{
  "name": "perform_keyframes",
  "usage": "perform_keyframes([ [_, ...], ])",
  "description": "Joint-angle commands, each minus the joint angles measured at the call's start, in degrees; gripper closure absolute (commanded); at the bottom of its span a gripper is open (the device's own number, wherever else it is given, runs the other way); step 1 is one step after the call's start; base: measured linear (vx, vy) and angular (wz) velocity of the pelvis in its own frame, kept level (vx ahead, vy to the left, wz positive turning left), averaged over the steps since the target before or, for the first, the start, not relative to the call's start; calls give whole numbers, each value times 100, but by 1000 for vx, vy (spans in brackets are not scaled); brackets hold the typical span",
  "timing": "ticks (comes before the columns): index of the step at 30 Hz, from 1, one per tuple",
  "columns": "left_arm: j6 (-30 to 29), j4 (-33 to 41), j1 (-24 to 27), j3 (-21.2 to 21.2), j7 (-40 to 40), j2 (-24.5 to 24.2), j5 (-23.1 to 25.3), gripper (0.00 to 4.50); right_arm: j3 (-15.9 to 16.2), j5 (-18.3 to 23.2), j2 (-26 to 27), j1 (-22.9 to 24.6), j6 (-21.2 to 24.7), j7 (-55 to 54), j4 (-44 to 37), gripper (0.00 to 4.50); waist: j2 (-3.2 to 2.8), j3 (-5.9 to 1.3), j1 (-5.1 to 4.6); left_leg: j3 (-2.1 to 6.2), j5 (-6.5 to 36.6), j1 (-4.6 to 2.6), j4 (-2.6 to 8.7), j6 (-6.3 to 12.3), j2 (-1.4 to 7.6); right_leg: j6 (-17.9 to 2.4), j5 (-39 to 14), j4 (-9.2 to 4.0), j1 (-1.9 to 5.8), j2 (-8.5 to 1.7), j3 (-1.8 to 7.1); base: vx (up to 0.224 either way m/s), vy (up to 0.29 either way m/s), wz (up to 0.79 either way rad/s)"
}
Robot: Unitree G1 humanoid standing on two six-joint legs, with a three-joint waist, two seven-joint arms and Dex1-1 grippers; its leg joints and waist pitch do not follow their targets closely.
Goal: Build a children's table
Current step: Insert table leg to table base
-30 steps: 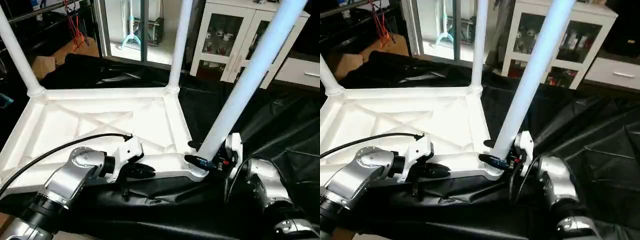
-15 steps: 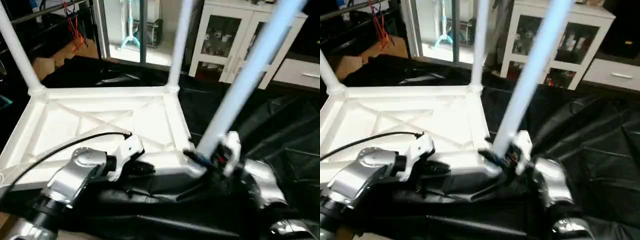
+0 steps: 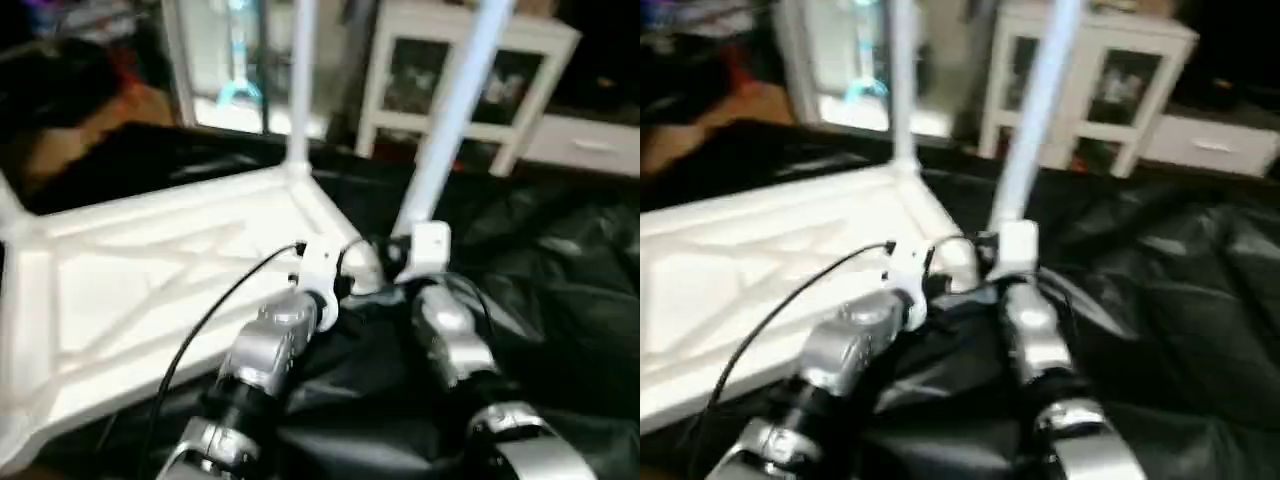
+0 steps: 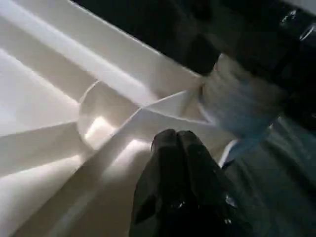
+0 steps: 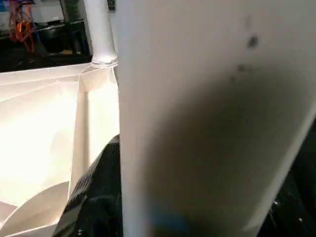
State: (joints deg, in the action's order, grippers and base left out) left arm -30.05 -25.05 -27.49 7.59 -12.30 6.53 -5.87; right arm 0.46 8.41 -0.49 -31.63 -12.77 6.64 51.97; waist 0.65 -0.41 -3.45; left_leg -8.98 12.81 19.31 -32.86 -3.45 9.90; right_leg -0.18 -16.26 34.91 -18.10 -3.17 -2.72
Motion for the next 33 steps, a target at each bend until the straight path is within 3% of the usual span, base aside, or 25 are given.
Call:
perform_keyframes([
  [1,-145,7,-25,-23,-40,-25,141,450,77,-258,6,516,629,-311,867,254,-91,-2,12,161,1475,137,458,163,345,-1090,-180,-535,-26,-504,291,0,0,0],
  [4,-102,-41,-2,-47,-1,-99,158,450,38,-283,5,502,612,-411,885,254,-112,28,15,148,1599,112,480,228,369,-1206,-472,-561,-54,-505,294,0,0,0],
  [9,449,24,12,235,-376,-507,238,450,-30,-301,-31,484,434,-353,814,254,-118,37,-1,181,2161,89,524,25,369,-1031,-1214,-618,-112,-500,310,0,0,0],
  [12,703,377,88,439,-1223,-898,194,450,-53,-255,-110,464,310,-159,765,254,-137,16,0,165,1816,102,520,46,383,-1060,-589,-573,-116,-488,318,0,0,0],
  [13,669,521,122,461,-1475,-1017,129,418,-55,-247,-140,457,266,-85,757,254,-147,13,4,166,1716,107,527,43,403,-1124,-349,-541,-99,-494,314,0,0,0],
  [14,349,1099,271,394,-2259,-1426,-264,409,-70,-213,-265,441,110,201,734,254,-160,-5,14,160,1576,101,521,39,427,-1211,-24,-493,-82,-499,308,0,0,0],
  [16,190,1466,375,416,-2796,-1766,-473,409,-88,-192,-364,430,55,356,726,254,-184,-30,29,133,1121,96,483,91,421,-1329,750,-415,-63,-468,287,0,0,0],
  [17,164,1568,408,453,-2965,-1892,-504,404,-92,-189,-398,427,41,397,726,254,-159,-20,46,108,997,93,466,174,405,-1386,984,-402,-52,-472,289,0,0,0],
  [18,207,1714,477,577,-3291,-2169,-527,390,-124,-159,-456,423,41,509,730,254,-138,-5,74,87,928,103,460,254,390,-1406,1010,-403,-42,-484,296,0,0,0],
  [21,314,1816,579,762,-3899,-2651,-629,367,-160,-99,-583,418,-13,867,716,254,-168,-4,96,59,927,57,461,259,400,-1415,888,-404,-60,-469,305,0,0,0],
  [22,318,1810,586,777,-4012,-2710,-652,367,-145,-91,-617,425,-33,1000,690,254,-169,2,117,38,930,30,455,243,401,-1431,902,-408,-72,-458,305,0,0,0],
  [26,515,1629,486,914,-4060,-2769,-348,324,-126,-42,-720,466,-69,1456,610,254,-210,-1,196,24,641,36,437,215,403,-1425,1253,-378,-30,-466,310,0,0,0],
  [30,759,1317,279,1015,-3819,-2600,-190,296,-124,-28,-713,525,-88,1546,546,254,-187,-24,200,26,258,59,387,323,377,-1431,1841,-337,32,-480,307,0,0,0],
  [31,845,1225,217,1044,-3753,-2546,-150,283,-126,-30,-698,551,-88,1554,512,254,-217,-22,203,23,157,53,373,368,371,-1436,2013,-335,29,-476,304,0,0,0],
  [33,973,963,45,1086,-3610,-2352,-34,278,-103,-40,-643,615,-104,1605,441,254,-220,-28,203,28,143,49,368,400,374,-1445,2144,-325,43,-478,297,0,0,0],
])
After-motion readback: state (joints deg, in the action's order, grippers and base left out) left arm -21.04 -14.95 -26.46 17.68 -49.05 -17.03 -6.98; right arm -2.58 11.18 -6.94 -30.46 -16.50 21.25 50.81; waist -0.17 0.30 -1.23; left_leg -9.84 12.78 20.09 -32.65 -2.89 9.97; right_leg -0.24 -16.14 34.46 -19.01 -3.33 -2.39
